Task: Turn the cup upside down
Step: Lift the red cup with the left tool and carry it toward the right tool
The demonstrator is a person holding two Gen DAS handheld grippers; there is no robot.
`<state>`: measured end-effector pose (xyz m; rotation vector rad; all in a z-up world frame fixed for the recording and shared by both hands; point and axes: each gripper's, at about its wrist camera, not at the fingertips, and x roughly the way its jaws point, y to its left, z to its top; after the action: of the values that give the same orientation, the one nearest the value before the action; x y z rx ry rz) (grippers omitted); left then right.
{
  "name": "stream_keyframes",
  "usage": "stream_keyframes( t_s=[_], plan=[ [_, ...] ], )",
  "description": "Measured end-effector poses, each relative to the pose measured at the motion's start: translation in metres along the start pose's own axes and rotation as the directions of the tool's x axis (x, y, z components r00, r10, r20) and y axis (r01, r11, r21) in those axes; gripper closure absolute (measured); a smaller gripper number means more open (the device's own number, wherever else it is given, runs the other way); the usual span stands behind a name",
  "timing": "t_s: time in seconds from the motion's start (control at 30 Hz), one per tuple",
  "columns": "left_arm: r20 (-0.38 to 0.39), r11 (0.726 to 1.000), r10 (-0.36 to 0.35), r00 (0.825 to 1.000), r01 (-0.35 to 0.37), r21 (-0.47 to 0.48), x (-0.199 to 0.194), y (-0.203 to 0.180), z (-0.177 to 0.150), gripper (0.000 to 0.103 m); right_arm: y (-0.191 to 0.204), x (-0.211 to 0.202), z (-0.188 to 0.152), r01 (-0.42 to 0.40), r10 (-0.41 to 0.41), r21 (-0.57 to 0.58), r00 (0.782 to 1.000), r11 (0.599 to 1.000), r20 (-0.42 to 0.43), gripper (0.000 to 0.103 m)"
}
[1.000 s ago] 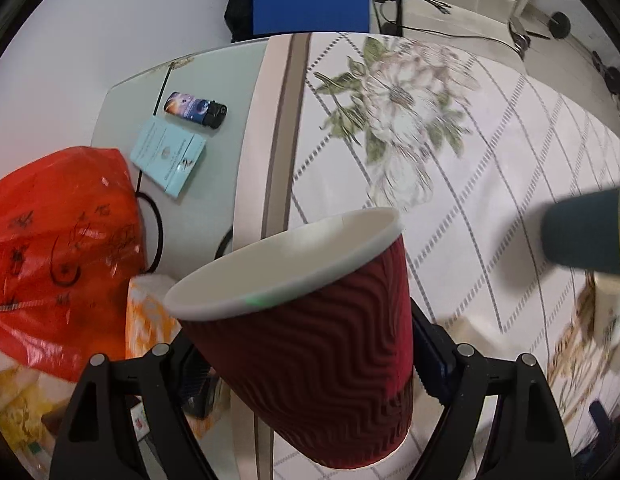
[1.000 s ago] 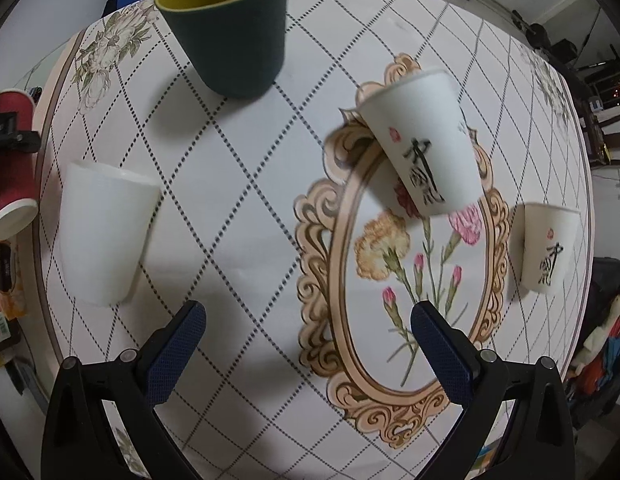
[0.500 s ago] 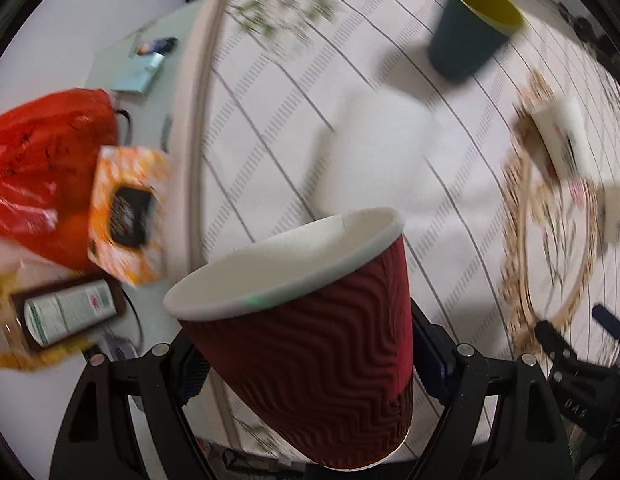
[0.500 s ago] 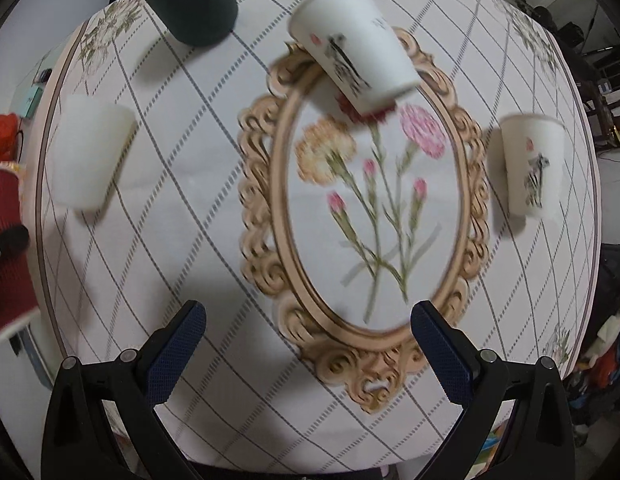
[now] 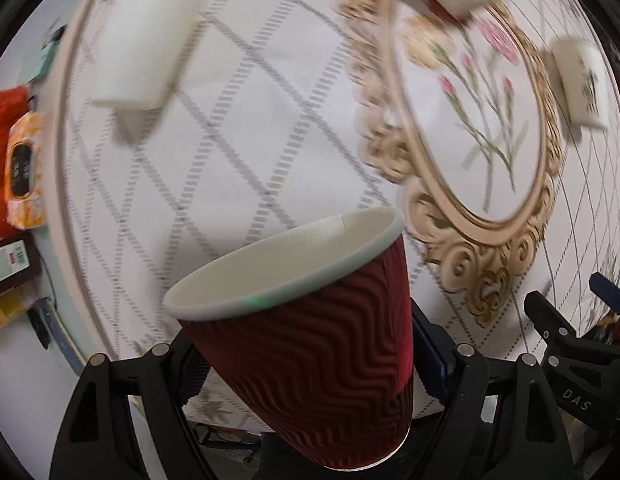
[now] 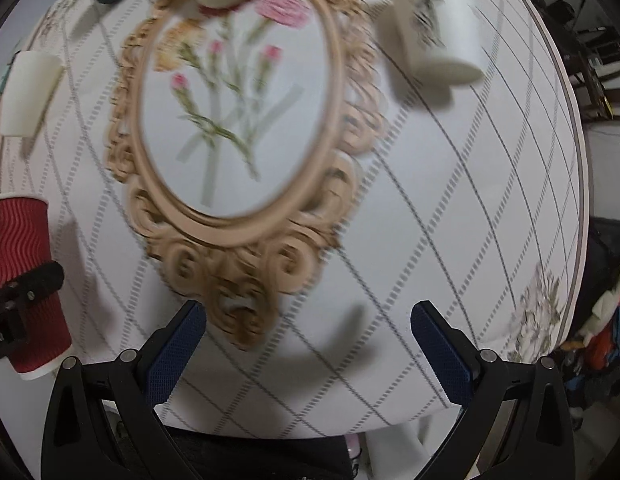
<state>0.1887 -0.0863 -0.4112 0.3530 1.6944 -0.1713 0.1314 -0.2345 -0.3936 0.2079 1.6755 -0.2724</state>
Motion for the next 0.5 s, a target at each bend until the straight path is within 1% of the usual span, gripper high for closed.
stream_keyframes(
  t_s=[0.13, 0.27, 0.33, 0.4, 0.5],
  plan=[
    [0.003, 0.999, 0.016, 1.0, -0.016, 0.049, 0.011, -0.031, -0.004, 0.02, -0.03, 0.008, -0.011, 0.005, -0.004, 0.028, 1.0, 1.0, -0.008, 0.0],
    [0.04, 0.992, 0.066, 0.997, -0.07, 0.105, 0.016, -0.054, -0.005, 0.019, -0.056, 0.012, -0.018, 0.011, -0.011, 0.049, 1.0, 0.999, -0.014, 0.0],
    [0.044, 0.99, 0.076, 0.996, -0.081, 0.117, 0.019, -0.061, -0.004, 0.019, -0.072, 0.015, -0.022, 0.014, -0.013, 0.057, 1.0, 0.998, -0.019, 0.0],
    [0.051, 0.988, 0.087, 0.995, -0.093, 0.12, 0.022, -0.065, 0.004, 0.019, -0.091, 0.02, -0.024, 0.017, -0.016, 0.064, 1.0, 0.998, -0.023, 0.0],
    [0.059, 0.987, 0.091, 0.994, -0.098, 0.124, 0.024, -0.069, 0.004, 0.019, -0.106, 0.023, -0.025, 0.02, -0.019, 0.072, 1.0, 0.997, -0.024, 0.0]
  ],
)
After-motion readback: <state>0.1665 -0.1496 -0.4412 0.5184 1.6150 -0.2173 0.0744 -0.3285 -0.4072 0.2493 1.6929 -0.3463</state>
